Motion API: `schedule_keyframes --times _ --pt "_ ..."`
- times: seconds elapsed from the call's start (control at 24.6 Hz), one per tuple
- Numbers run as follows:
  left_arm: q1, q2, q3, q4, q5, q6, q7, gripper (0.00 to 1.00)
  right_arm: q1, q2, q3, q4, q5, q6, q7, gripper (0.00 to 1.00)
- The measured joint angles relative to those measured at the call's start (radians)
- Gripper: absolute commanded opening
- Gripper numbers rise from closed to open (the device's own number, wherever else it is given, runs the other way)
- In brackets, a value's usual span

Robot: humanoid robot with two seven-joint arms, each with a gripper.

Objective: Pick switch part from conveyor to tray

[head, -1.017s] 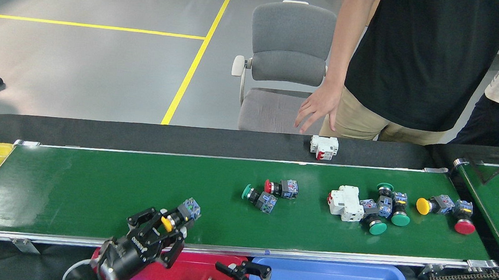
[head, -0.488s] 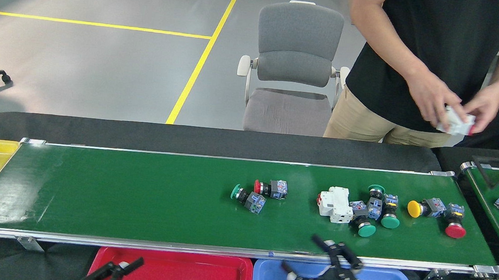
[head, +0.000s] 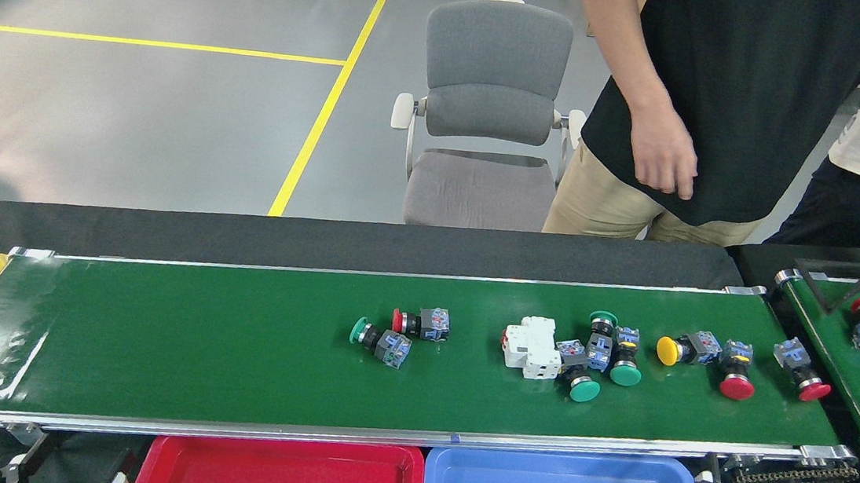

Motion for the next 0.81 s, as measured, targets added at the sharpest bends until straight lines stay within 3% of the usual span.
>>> schedule_keyframes --times 0.12,0.24,0.49,0.61,0.81 --pt "-0.010 -0.011 -0.009 -0.002 0.000 0.003 -0.004 1.00 -0.013 -0.026 0.049 0.000 0.004 0.006 -0.004 0.98" --pt "-0.062 -0.011 -0.044 -0.002 -0.004 0.005 -0.008 1.00 -0.058 -0.045 0.206 0.000 0.026 0.013 -0.008 0.98" --pt "-0.232 -0.007 -0.222 0.013 -0.043 -0.002 -0.062 1.00 -0.171 -0.022 0.399 0.032 0.172 0.090 0.056 0.98" --pt "-0.313 -0.022 -0.294 0.070 -0.100 -0.003 -0.103 1.00 -0.228 -0.015 0.515 0.087 0.184 0.170 0.079 0.98" --pt "-0.407 -0.104 -0.307 0.215 -0.197 0.014 -0.124 1.00 -0.351 -0.011 0.674 0.183 0.185 0.293 0.121 0.98"
